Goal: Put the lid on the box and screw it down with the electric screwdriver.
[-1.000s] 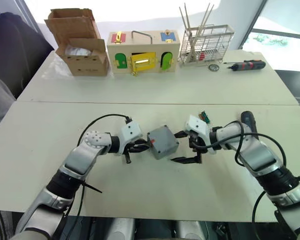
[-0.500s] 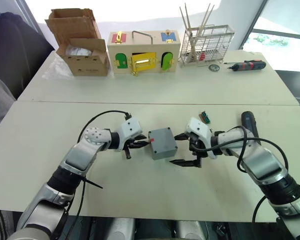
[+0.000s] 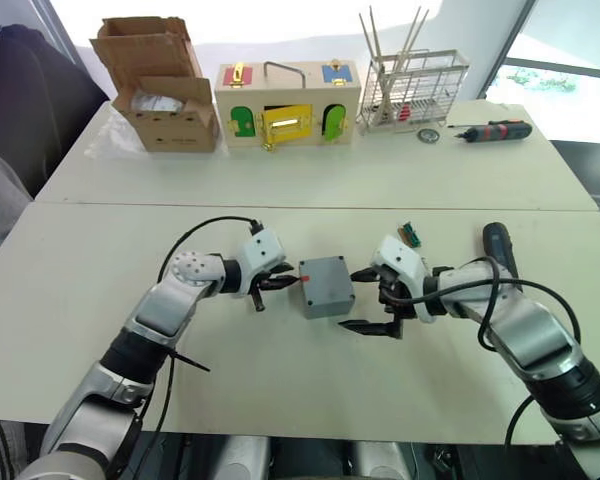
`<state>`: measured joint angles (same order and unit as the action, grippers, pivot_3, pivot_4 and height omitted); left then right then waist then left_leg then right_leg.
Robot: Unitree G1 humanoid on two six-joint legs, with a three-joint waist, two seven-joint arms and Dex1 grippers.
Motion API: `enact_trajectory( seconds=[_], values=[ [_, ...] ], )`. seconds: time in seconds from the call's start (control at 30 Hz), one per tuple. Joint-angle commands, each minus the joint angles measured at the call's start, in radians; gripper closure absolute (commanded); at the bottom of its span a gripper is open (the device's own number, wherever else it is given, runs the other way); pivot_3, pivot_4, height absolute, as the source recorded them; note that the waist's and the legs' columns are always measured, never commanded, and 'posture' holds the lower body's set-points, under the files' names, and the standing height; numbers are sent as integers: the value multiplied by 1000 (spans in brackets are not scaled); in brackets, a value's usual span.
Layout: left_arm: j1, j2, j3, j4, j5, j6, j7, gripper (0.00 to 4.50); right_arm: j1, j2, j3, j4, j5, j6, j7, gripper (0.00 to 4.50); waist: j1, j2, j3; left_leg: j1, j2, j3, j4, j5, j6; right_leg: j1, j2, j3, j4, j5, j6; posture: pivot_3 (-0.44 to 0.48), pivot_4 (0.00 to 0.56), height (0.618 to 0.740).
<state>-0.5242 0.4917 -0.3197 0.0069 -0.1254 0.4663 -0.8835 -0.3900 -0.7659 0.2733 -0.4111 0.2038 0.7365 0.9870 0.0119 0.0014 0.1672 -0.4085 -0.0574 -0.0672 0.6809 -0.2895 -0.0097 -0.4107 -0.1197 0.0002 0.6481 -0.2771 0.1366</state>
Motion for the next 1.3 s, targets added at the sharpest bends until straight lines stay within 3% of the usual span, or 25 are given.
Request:
enact_trajectory(
  seconds=[0.03, 0.17, 0.4, 0.57, 0.7, 0.87, 1.03, 1.23, 1.3],
  values=[
    [-24, -9, 32, -12, 2, -22, 13, 3424, 4, -7, -35, -63, 27, 19, -16, 41, 0, 0, 0, 0, 0, 0, 0, 0, 0, 0, 0, 0, 0, 0, 0, 0, 150, 731],
    [-22, -3, 47, -19, -1, -14, 23, 3424, 20, -39, -80, -104, 38, 55, -32, 41, 0, 0, 0, 0, 0, 0, 0, 0, 0, 0, 0, 0, 0, 0, 0, 0, 150, 731],
    [11, 94, 124, -80, -62, 30, -49, 3424, 113, -153, -253, -228, 111, 151, -37, 41, 0, 0, 0, 0, 0, 0, -1, 0, 0, 0, 0, 0, 0, 0, 0, 0, 150, 731],
    [59, 161, 192, -191, -177, 119, -129, 3424, 165, -81, -507, -244, 262, 299, -103, 41, 0, 0, 0, 0, 0, 0, 0, -1, 2, 1, 0, 0, -1, 0, 0, 0, 150, 731],
    [53, 196, 238, -284, -286, 221, -166, 3424, 148, 2, -632, -188, 323, 367, -194, 41, 1, 0, 0, 0, 1, -1, 0, -2, 4, 1, 0, 0, -1, 0, 0, 0, 150, 731],
    [35, 248, 226, -369, -342, 262, -215, 3424, 174, 56, -613, -117, 272, 289, -308, 41, -2, 0, 0, 0, 0, -1, 0, -3, 5, 1, 0, 0, -1, 0, 0, 0, 150, 731],
    [5, 238, 213, -381, -354, 274, -194, 3424, 190, 126, -580, -45, 211, 195, -416, 41, -1, 0, 0, 0, 0, -1, -1, 0, 0, 1, 0, 0, -1, 0, 0, 0, 150, 731],
    [0, 236, 213, -399, -371, 290, -183, 3424, 223, 171, -518, 55, 146, 64, -466, 1726, -3, 0, 0, 0, 0, 0, -1, 0, 0, 1, 0, 0, 0, 0, 0, 0, 150, 731],
    [1, 237, 216, -397, -373, 292, -178, 3424, 230, 181, -504, 79, 129, 32, -480, 1726, -3, 0, 0, 0, 0, 0, -1, 0, 0, 1, 0, 0, 0, 0, 0, 0, 150, 731]
  ],
)
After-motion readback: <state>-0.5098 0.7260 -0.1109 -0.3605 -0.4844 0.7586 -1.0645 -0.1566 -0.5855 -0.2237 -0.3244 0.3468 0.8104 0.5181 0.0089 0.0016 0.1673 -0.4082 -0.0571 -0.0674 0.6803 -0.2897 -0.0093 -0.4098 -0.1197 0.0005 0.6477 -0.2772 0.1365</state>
